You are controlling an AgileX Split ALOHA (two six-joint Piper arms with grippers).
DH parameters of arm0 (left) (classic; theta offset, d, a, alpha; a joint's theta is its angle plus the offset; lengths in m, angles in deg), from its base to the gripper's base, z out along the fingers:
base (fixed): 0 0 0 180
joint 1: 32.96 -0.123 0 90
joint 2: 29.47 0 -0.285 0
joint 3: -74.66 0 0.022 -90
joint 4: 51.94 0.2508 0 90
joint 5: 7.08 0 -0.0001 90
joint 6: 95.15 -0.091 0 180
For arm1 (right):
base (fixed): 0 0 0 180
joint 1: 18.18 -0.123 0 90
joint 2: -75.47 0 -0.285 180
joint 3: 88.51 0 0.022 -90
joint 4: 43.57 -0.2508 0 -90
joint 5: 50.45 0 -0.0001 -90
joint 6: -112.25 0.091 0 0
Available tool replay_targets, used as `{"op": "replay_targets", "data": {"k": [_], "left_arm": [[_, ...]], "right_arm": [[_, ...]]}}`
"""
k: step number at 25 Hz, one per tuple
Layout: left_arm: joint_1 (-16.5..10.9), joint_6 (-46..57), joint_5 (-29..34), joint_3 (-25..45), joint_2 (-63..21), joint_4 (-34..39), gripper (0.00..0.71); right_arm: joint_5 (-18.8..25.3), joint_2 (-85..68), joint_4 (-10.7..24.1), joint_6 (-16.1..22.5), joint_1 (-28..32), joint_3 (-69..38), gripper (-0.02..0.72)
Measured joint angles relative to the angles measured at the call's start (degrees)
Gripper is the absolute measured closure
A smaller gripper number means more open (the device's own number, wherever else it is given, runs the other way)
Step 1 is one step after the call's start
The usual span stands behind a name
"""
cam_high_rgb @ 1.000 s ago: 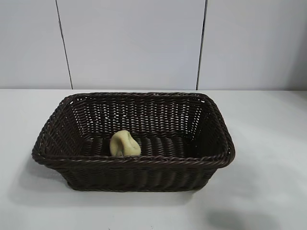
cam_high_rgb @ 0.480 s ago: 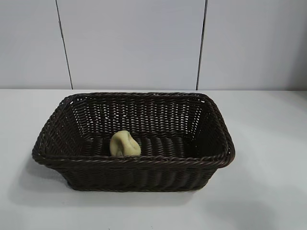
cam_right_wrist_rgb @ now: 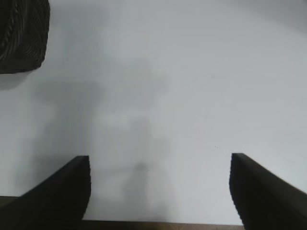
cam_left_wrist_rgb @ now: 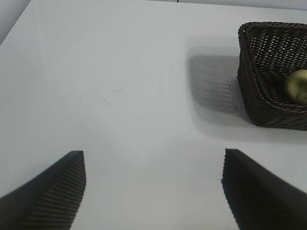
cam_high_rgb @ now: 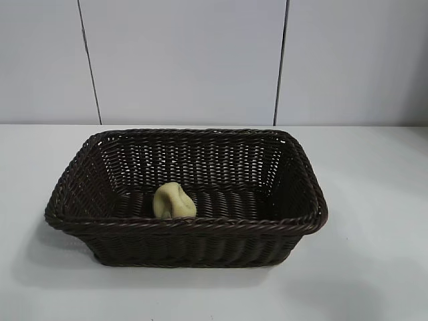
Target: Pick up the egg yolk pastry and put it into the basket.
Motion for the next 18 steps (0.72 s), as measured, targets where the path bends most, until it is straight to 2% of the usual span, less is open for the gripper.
{"op": "replay_targets", "data": {"k": [5,18], "left_arm": [[0.0,0.0,0.0,0.0,0.0,0.0,0.139],[0.0,0.0,0.0,0.0,0.0,0.0,0.139]], "right_arm": [[0.2,-9.2,0.0,0.0,0.0,0.0,0.134],[0.4,-9.6,0.0,0.0,0.0,0.0,0.134]]}}
